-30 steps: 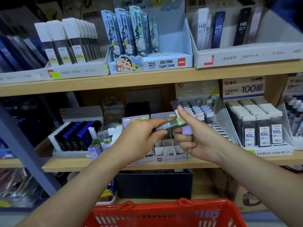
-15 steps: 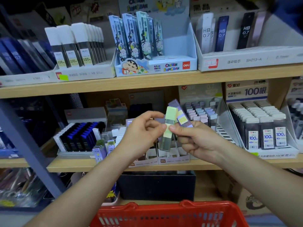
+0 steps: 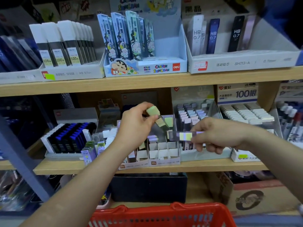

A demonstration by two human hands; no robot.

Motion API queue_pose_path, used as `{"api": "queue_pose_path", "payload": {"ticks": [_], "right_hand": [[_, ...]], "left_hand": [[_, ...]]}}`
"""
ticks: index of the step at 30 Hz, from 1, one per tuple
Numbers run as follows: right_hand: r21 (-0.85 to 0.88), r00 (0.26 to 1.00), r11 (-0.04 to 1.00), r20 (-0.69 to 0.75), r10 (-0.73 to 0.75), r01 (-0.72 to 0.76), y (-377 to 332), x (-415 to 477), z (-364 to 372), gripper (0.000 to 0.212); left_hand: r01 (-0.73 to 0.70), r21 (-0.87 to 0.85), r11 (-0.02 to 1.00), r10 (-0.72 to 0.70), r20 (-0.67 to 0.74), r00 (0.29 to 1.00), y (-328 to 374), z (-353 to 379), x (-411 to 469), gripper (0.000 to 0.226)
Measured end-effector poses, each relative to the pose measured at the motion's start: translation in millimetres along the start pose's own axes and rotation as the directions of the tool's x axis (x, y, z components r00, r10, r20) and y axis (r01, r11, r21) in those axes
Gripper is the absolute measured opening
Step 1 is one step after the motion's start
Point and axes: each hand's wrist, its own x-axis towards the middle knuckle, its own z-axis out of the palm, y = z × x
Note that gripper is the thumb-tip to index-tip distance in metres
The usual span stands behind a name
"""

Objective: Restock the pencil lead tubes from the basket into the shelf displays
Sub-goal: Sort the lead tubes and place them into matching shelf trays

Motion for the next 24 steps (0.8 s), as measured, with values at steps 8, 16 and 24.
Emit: {"api": "queue_pose_path", "payload": {"ticks": [8,16,24], "right_hand": [[-0.063,0.999,0.997,-0.003,-0.039,0.039,15,0,-16,0.006],[0.093,0.985,0.985,-0.105,-0.138,0.148,16,9,-13,0.012],[0.233,0.99,0.962,-0.067,-0.128,0.14,24,14,-15,0.014]], "left_hand": [[-0.123,0.324,0.938,0.072,0.164,0.984,5,40,25,0.027],[-0.061,0.409,0.91,-0.035,0.222,0.974,-2,54,29,0.023],[-0.211,0.579,0.788,0.059,0.27,0.961,-2,64,35,0.029]]}}
